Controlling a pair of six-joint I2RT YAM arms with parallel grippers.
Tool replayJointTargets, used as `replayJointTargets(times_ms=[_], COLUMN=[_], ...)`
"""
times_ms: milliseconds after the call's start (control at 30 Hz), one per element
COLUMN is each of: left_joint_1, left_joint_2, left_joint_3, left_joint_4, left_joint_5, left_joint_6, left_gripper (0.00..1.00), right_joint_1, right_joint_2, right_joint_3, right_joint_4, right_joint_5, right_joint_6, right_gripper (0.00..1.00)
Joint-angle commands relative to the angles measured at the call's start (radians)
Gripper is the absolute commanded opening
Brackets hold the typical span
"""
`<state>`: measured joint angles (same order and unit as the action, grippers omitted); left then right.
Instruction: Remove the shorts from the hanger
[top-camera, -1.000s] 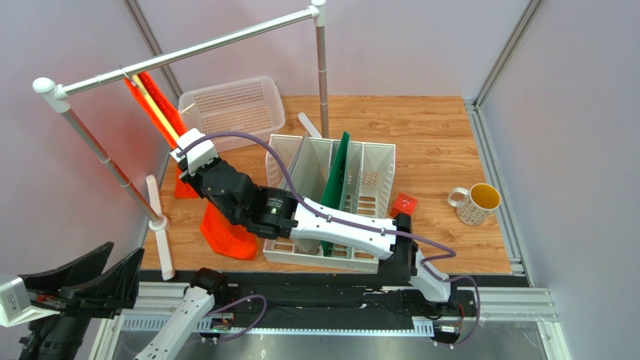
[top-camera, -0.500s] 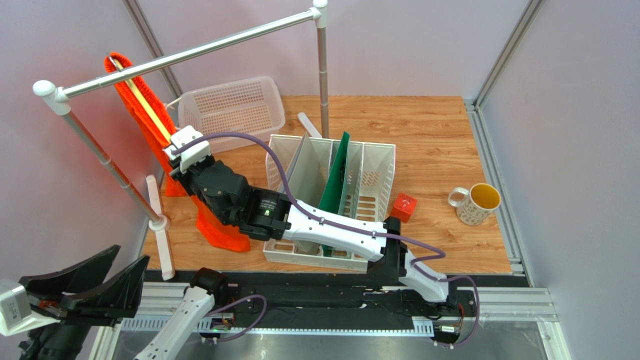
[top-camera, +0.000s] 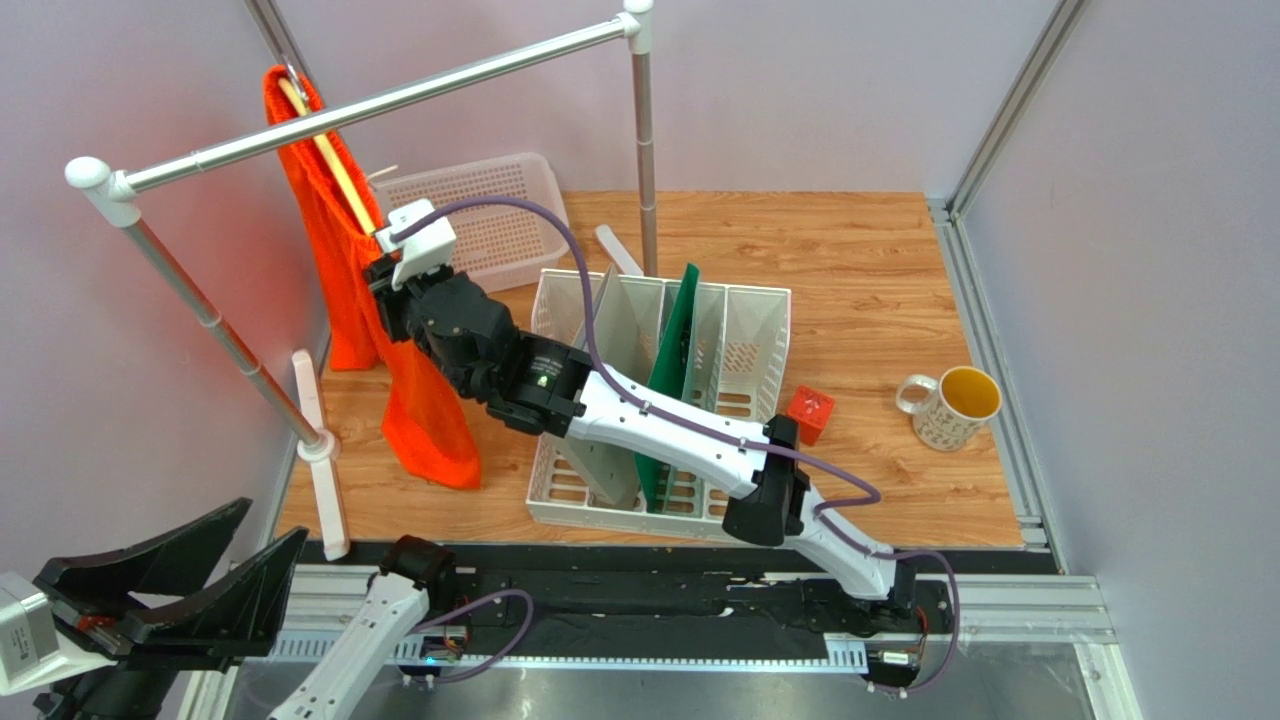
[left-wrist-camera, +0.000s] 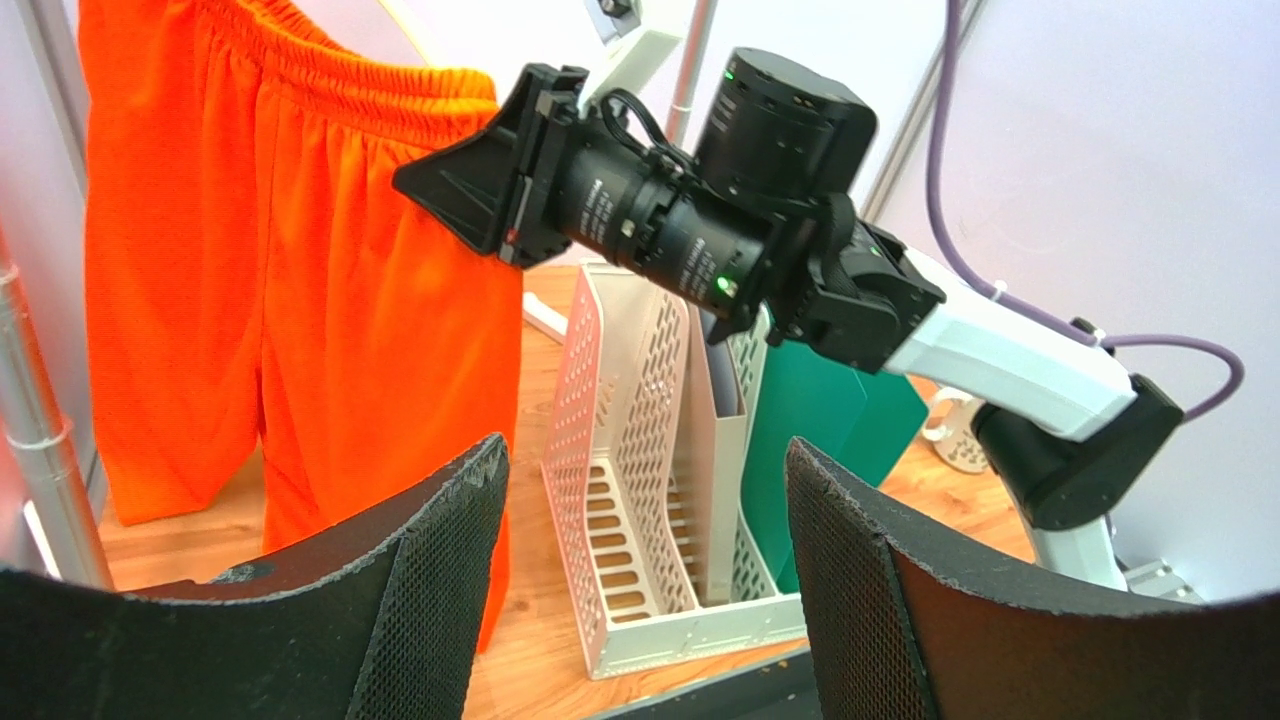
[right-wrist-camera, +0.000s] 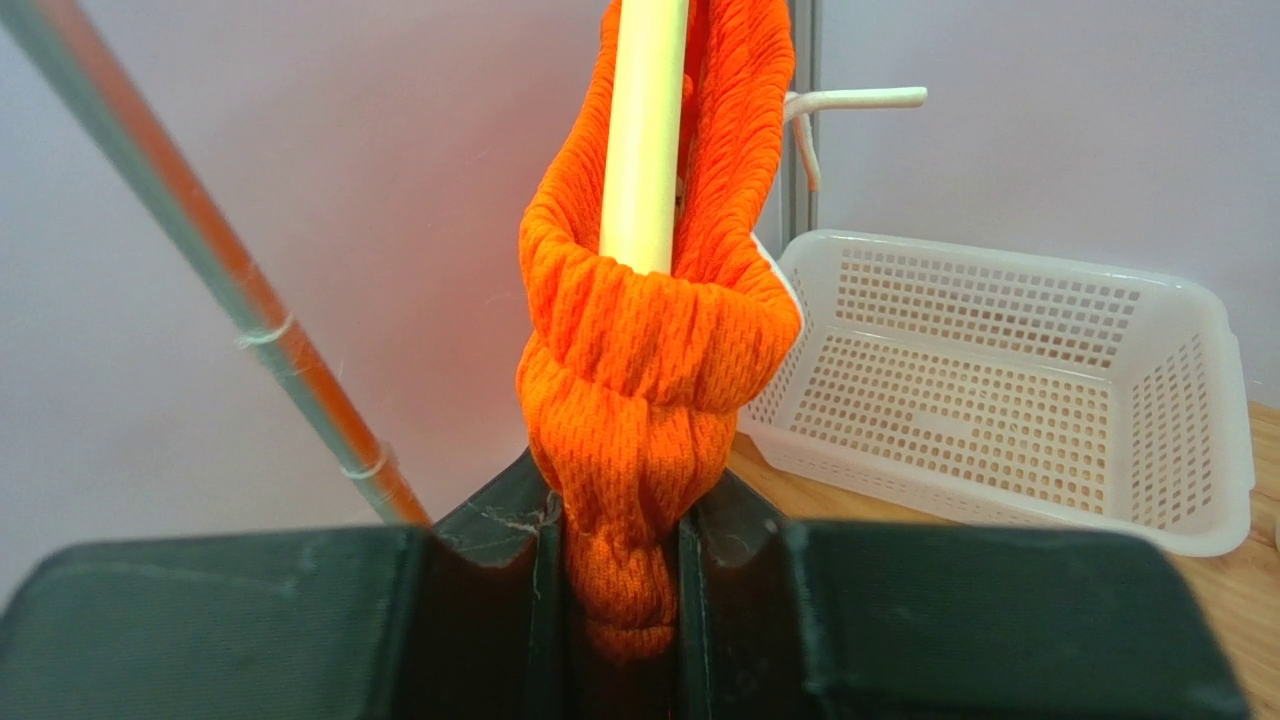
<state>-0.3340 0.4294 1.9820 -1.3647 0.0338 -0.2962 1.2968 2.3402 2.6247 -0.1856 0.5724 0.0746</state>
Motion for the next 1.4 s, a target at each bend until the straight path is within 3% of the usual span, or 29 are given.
replayJointTargets(times_ms=[0, 467, 633, 867, 1200, 1367], left_joint_1=[-0.003, -0.003, -0.003, -0.003, -0.002, -0.002], left_joint_2=[0.032, 0.071, 0.184, 0.341, 0.444, 0.456], left_joint_3=[-0.017, -0.137, -0.127, -0.069, -0.014, 0.012], left_joint_4=[-0.257, -0.143, -0.137, -0.122, -0.117, -0.092], left_joint_5=[0.034, 0.017, -0.015, -0.029, -0.02, -0.032], left_joint_6=[0.022, -0.026, -0.05, -0.106, -0.204, -0.282], left_gripper=[0.73, 0.72, 0.69, 0.69, 0.7, 0.71], right_joint_1=[-0.034, -0.083, -0.105, -0.116, -0.067, -0.044], right_joint_2=[-0.019, -0.058, -0.125, -0.168, -0.413, -0.458], right_joint_3=[0.069, -0.02, -0.126, -0.143, -0.48, -0.52], right_joint_4=[0.126, -0.01, -0.07, -0.153, -0.132, -0.13], right_joint_5=[-0.04, -0.175, -0.221, -0.319, -0.391, -0.373], right_joint_6=[0.057, 0.139, 0.237, 0.266, 0.274, 0.235], right_gripper=[0.0, 0.0, 0.0, 0.0, 0.0, 0.0])
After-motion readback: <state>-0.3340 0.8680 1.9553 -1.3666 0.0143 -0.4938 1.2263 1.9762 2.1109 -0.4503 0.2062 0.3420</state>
